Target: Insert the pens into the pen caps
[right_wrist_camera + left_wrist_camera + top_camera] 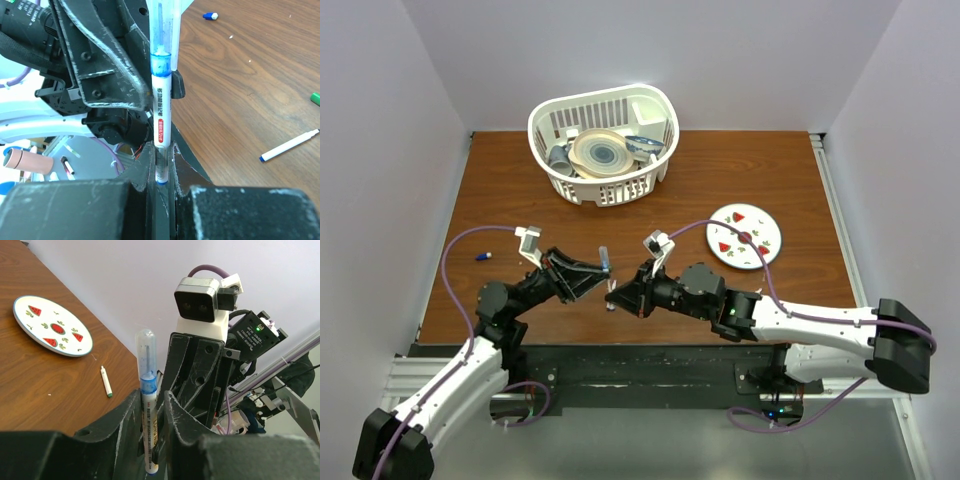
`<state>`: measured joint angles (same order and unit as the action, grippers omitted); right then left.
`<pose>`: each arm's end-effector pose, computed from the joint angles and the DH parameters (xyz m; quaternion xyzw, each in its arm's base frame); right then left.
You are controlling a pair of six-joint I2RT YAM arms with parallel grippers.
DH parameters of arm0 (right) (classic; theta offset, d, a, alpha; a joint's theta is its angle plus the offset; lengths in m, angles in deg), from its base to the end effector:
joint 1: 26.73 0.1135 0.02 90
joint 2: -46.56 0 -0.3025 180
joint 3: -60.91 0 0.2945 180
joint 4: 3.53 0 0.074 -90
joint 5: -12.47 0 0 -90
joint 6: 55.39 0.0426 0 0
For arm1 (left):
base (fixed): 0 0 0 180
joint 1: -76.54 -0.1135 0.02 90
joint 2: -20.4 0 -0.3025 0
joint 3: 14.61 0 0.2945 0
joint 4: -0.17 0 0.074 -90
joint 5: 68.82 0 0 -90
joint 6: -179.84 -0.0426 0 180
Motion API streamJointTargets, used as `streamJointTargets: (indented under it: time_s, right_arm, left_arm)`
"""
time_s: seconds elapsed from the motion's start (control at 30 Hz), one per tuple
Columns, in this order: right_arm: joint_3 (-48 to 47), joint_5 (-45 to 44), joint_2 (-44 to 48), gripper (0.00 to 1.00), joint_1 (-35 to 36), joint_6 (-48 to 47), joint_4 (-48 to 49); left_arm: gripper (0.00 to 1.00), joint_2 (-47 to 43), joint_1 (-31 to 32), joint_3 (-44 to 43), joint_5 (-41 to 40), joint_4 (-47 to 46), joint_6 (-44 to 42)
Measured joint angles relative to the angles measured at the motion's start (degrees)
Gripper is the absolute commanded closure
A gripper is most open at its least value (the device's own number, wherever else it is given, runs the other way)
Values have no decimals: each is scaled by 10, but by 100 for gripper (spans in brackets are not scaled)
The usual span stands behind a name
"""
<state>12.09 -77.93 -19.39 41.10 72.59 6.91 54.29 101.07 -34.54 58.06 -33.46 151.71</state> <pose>0.1112 0.2721 0.2894 -0.1902 0.7225 0.5286 0.4030 0.1317 -0.0882 0.2475 0.0701 0.6004 -0.6637 0.4406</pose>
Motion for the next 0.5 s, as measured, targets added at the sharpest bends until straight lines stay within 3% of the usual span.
streamJointTargets:
  time_s: [0.13, 0.27, 0.43, 0.5]
  right_arm:
    - [-3, 0, -7, 100, 0, 0, 0]
    - [-7, 1, -11, 100, 0, 0, 0]
    - [-9, -1, -12, 71, 0, 2, -4]
    - [-9, 0, -13, 68, 0, 6, -4]
  left_arm:
    - [71, 0, 3, -2, 0, 5, 0]
    - [99, 7, 3, -3, -1, 7, -5]
    - [100, 15, 3, -7, 0, 6, -6]
    - [100, 15, 3, -7, 1, 6, -5]
